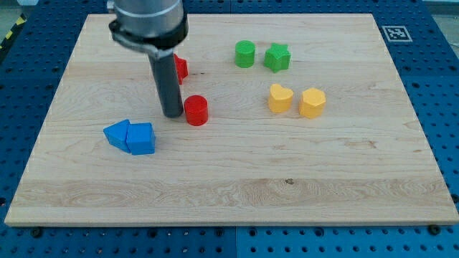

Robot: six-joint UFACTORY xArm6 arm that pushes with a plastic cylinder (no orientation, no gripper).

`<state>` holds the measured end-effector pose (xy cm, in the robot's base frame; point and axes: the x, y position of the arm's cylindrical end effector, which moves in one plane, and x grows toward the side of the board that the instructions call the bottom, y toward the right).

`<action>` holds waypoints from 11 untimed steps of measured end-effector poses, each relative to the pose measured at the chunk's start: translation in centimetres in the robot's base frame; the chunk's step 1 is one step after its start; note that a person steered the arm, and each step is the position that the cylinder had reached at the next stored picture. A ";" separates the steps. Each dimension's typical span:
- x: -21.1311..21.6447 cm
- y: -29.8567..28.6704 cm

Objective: Move red circle towards red star

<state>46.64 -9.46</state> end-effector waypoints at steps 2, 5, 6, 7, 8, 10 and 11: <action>2.1 0.6; 1.9 4.7; 1.1 4.7; -0.1 4.7; -1.2 4.7; -2.7 4.7; -3.1 4.5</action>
